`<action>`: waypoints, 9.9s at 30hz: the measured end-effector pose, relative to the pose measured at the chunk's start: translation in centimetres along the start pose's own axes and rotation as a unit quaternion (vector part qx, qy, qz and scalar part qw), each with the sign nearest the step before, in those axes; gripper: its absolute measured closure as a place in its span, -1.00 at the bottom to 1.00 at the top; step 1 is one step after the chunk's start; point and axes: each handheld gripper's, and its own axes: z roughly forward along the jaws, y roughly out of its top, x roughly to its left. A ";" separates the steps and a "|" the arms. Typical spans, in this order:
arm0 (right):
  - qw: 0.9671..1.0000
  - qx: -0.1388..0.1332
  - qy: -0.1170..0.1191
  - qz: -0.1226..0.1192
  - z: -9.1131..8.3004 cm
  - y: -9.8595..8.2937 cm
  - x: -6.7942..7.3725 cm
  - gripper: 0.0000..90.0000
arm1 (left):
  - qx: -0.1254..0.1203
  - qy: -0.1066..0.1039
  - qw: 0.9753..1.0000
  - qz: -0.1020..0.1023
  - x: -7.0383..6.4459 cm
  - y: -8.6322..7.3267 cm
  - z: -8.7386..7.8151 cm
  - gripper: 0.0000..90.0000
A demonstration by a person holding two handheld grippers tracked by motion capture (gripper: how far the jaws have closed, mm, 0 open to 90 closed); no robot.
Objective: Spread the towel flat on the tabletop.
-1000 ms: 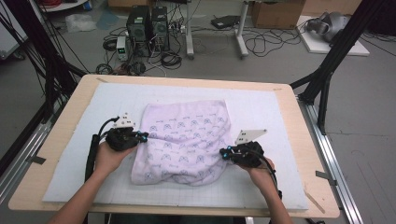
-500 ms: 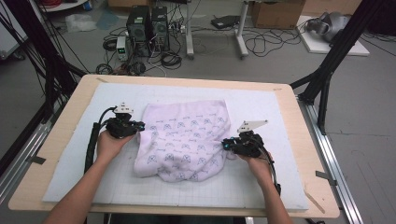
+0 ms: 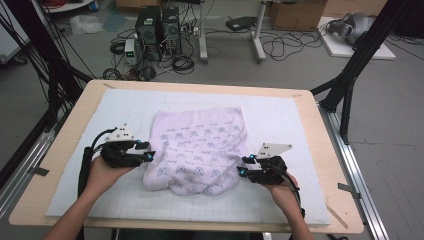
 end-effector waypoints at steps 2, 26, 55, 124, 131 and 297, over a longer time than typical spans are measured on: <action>1.000 -0.002 0.003 -0.002 0.0 -0.1 0.1 0.24 | -0.001 -0.008 1.000 0.001 -0.7 -0.5 -0.4 0.16; 0.998 0.046 0.036 -0.018 3.3 -0.3 1.3 0.45 | 0.037 -0.068 0.996 0.034 -3.6 -3.2 2.9 0.78; 0.998 0.043 -0.020 0.038 5.0 4.1 -5.8 0.63 | 0.036 0.058 0.996 -0.056 4.1 1.7 5.9 0.40; 0.999 0.022 0.043 -0.022 5.2 3.6 -0.3 0.92 | 0.038 -0.021 0.999 0.026 -2.6 -0.9 2.8 0.84; 0.997 0.002 0.058 -0.045 0.2 4.5 1.8 0.94 | 0.007 -0.044 0.998 0.051 -4.9 -0.2 -0.8 0.89; 0.992 0.045 0.067 -0.093 4.1 3.5 5.1 0.93 | 0.016 -0.065 0.997 0.043 -4.2 -2.9 -0.5 0.85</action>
